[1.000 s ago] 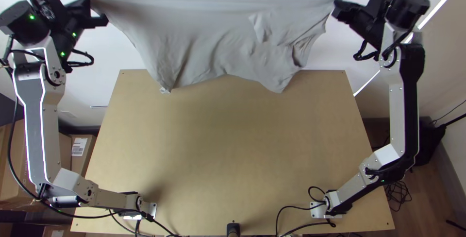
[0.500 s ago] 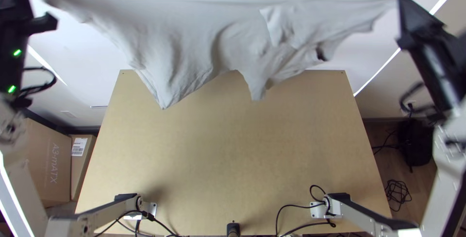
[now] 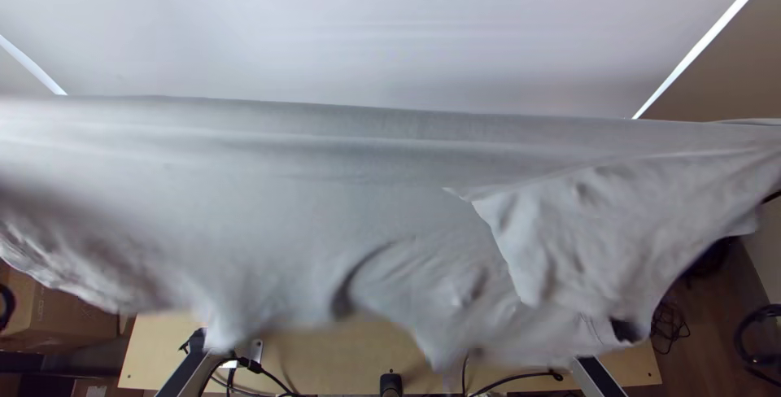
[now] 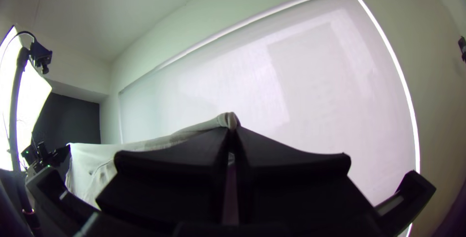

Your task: Fold the t-shirt

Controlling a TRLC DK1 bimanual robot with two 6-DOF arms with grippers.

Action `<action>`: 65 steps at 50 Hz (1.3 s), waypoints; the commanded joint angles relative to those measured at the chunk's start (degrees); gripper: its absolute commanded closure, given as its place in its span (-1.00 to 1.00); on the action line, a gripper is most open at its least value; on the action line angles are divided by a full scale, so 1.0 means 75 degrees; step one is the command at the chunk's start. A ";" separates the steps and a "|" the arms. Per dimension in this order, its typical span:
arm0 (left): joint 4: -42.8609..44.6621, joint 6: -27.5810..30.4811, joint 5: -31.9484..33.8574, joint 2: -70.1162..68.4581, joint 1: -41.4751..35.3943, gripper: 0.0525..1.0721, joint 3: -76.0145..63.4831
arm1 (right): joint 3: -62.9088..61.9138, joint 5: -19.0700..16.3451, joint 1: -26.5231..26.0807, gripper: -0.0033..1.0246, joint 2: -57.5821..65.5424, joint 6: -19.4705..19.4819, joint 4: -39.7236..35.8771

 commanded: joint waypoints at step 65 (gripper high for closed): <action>0.3040 -0.0154 0.0661 0.1862 -0.0647 0.95 -1.0214 | -0.7792 0.0581 0.0585 0.95 0.4703 -0.0057 0.3242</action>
